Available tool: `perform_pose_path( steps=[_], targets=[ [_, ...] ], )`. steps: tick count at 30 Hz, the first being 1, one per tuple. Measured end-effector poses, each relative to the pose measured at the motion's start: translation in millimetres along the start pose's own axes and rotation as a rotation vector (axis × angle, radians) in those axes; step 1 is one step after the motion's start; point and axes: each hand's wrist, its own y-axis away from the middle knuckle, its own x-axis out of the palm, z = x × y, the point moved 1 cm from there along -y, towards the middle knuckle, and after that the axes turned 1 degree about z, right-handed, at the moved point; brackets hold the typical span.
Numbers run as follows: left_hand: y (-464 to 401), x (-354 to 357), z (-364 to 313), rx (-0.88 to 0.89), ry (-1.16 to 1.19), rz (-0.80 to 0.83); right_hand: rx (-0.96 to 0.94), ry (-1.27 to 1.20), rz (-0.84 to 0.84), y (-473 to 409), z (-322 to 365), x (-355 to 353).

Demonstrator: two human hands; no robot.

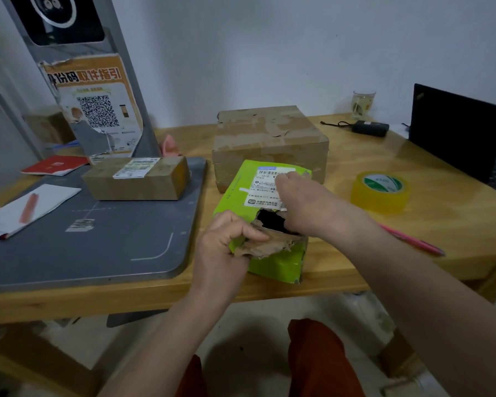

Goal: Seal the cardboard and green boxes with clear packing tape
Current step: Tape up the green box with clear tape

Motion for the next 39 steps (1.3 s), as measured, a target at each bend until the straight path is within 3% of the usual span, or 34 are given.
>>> perform_pose_path(
  steps=[5, 10, 17, 22, 28, 39],
  targets=[
    [0, 0, 3, 0.027, -0.021, 0.004, 0.023, -0.117, -0.036, 4, -7, -12],
    [-3, 4, 9, 0.222, -0.222, 0.032, 0.018, -0.267, -0.046, 7, -16, -16],
    [-4, 14, 9, 0.154, -0.135, 0.039, 0.044, -0.333, -0.076, 14, -21, -10],
    [-8, 11, 13, 0.116, -0.037, 0.004, 0.127, -0.123, -0.138, 27, -7, -9],
    [-3, 23, 14, 0.235, -0.129, -0.093, 0.142, 0.089, 0.088, 18, -4, -11],
    [-1, 20, 14, 0.232, -0.129, -0.16, 0.015, -0.527, 0.271, 18, -29, -17]
  ],
)
